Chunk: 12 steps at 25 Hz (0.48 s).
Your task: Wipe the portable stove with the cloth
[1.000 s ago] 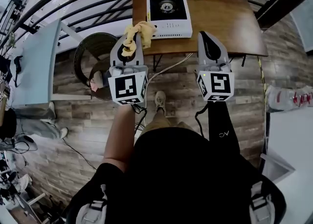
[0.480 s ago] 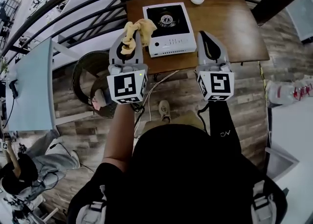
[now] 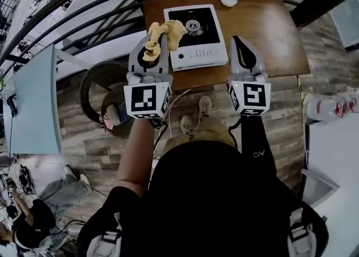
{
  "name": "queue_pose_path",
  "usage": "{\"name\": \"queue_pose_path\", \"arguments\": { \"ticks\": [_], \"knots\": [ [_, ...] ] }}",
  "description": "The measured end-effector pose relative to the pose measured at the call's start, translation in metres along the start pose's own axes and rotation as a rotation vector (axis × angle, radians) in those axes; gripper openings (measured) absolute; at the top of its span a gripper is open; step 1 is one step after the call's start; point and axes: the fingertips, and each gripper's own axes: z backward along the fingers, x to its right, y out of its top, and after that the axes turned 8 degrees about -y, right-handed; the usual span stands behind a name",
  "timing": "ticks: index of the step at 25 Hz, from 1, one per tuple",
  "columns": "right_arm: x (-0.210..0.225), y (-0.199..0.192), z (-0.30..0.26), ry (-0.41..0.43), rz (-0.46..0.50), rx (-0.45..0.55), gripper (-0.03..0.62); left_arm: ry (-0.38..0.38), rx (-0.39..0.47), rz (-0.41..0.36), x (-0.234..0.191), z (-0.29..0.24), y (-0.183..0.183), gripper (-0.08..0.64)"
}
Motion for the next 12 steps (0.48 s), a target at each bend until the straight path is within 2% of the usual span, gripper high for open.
{"name": "queue_pose_path", "arguments": {
  "ticks": [5,12],
  "knots": [
    [-0.005,-0.013,-0.025,0.047,0.009,-0.012,0.003,-0.032,-0.007,0.002,0.002,-0.028,-0.012,0.029],
    [0.037,-0.026,-0.093,0.071,-0.018,-0.004,0.003,-0.033,-0.039,-0.007,0.002,-0.101,-0.031,0.029]
  ]
}}
